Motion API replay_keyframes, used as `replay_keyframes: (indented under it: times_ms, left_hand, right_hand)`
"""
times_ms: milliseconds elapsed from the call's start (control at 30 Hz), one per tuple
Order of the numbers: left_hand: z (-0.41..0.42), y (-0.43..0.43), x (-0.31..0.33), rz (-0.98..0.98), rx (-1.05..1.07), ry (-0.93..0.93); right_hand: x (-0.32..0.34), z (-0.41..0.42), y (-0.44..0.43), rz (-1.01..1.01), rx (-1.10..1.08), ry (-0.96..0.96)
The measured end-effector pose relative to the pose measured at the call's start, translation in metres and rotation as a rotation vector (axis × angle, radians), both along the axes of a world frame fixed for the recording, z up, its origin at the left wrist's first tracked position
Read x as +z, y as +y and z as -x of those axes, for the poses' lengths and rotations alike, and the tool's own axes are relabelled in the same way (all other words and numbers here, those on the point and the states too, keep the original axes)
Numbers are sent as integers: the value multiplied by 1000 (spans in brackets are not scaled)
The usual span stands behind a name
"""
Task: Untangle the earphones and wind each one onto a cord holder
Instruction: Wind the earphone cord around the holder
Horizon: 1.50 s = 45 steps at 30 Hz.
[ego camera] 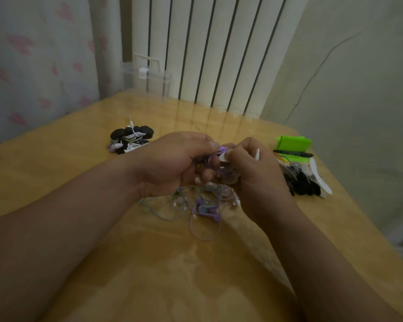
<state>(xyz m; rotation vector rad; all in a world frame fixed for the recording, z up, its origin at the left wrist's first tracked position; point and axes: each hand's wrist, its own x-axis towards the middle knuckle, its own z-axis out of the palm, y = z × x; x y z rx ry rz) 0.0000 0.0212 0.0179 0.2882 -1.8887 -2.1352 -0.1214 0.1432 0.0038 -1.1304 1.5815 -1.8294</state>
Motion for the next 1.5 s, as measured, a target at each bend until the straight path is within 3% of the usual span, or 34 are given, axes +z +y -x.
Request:
replay_keyframes:
  times_ms: [200, 300, 467, 667, 833, 1133, 1333, 1433, 1500]
  left_hand:
    - [7, 10, -12, 368, 198, -38]
    - [10, 10, -18, 476, 276, -17]
    - [10, 7, -19, 422, 297, -22]
    - [12, 6, -21, 525, 398, -36]
    - [11, 4, -14, 304, 329, -19]
    - [12, 7, -13, 286, 369, 43]
    - [8, 0, -8, -54, 144, 129]
    - [10, 4, -12, 92, 223, 100]
    - [13, 6, -17, 317, 319, 75]
  right_hand:
    - [-9, -1, -4, -151, -223, 396]
    - [-10, -3, -7, -181, -276, 455]
    - [-8, -4, -3, -206, -204, 558]
    - [-10, -9, -8, -256, -222, 512]
    - [-7, -12, -5, -115, -165, 369]
    - [-4, -13, -8, -30, -125, 139]
    - [-4, -8, -8, 47, -53, -8]
    - [-6, -7, -9, -25, -104, 42]
    - [-11, -8, -10, -149, -214, 242]
